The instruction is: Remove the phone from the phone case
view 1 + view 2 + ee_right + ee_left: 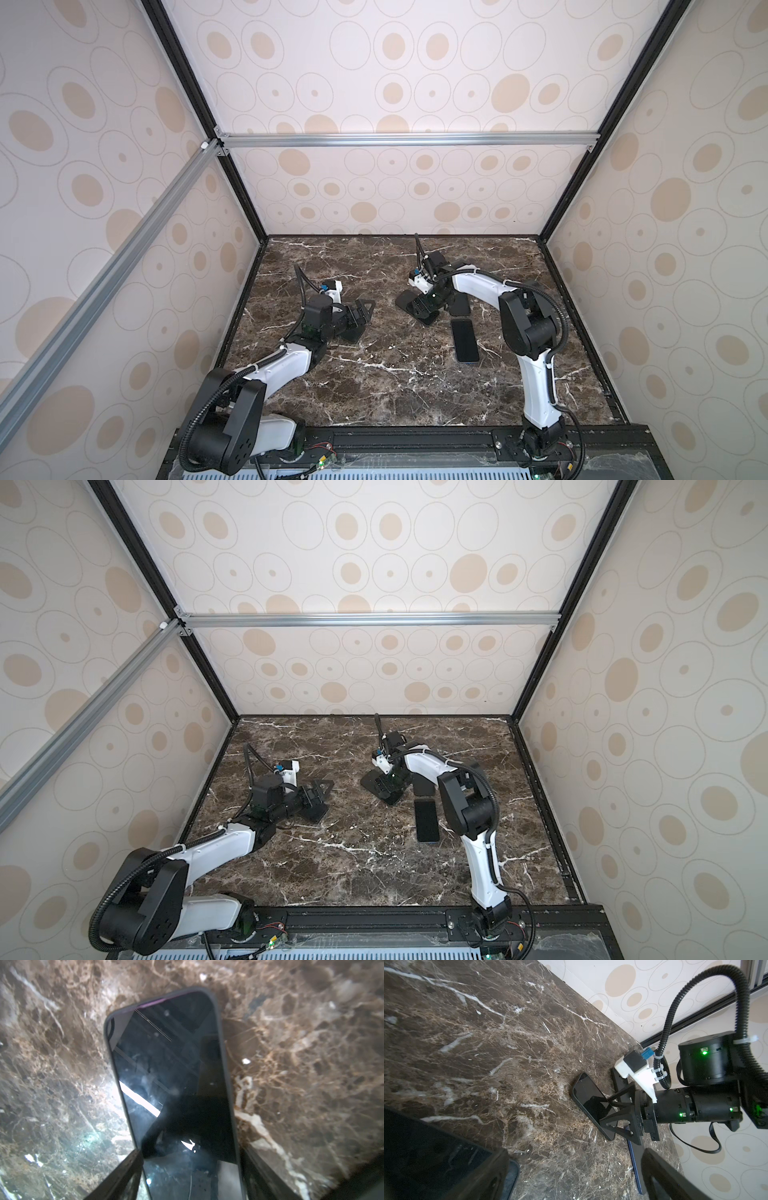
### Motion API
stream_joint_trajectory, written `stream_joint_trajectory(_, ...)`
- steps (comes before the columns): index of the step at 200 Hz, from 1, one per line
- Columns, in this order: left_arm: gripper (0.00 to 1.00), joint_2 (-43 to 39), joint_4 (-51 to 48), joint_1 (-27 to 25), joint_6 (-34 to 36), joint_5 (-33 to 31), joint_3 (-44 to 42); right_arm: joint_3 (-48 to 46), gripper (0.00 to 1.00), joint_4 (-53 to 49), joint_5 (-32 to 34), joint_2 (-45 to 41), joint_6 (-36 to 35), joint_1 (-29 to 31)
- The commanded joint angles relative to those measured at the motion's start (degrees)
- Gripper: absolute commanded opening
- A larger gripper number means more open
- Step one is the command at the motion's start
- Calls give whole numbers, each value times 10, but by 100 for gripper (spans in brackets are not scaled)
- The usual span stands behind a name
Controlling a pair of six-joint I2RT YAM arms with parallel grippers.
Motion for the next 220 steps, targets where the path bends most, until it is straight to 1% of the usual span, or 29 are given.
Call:
stream_joint_trajectory(1, 99, -4, 18, 5, -8, 2, -4, -12, 78, -28, 26, -15, -20, 19)
stream_joint_trajectory(24, 99, -4, 18, 5, -7, 2, -3, -16, 78, -28, 46, -12, -23, 30)
stream_joint_trajectory(46, 99, -1, 21, 5, -9, 3, -4, -17, 78, -30, 85, -9, -26, 43)
stream_joint_trajectory(58, 99, 1, 21, 5, -9, 5, -4, -17, 77, -32, 94, -9, -31, 49)
stream_joint_trajectory(89, 99, 0, 21, 5, -9, 5, -6, -18, 80, -32, 66, -13, -24, 51)
stream_joint_trajectory(93, 99, 0, 21, 5, -9, 5, -6, -18, 82, -32, 63, -13, -21, 51)
stream_joint_trajectory(95, 99, -1, 22, 5, -9, 5, -6, -19, 86, -32, 60, -13, -19, 51)
stream_joint_trajectory(100, 99, -2, 21, 5, -9, 5, -6, -19, 90, -31, 56, -15, -17, 51)
stream_joint_trajectory(107, 99, -2, 22, 5, -9, 5, -7, -20, 91, -29, 48, -16, -12, 50)
stream_joint_trajectory(112, 99, -3, 21, 5, -10, 5, -7, -20, 96, -27, 41, -17, -7, 47)
stream_joint_trajectory(123, 99, -4, 20, 5, -8, 4, -7, -21, 99, -24, 21, -18, 3, 41)
stream_joint_trajectory(145, 99, -8, 18, 5, -8, 4, -7, -20, 99, -23, -13, -20, 13, 31)
stream_joint_trajectory(165, 99, -8, 16, 6, -7, 4, -7, -19, 99, -26, -19, -22, 10, 31)
stream_joint_trajectory(183, 99, -9, 16, 6, -7, 4, -7, -21, 99, -32, 0, -22, 5, 33)
stream_joint_trajectory(220, 99, -8, 16, 6, -9, 3, -6, -26, 99, -45, 85, -18, -22, 52)
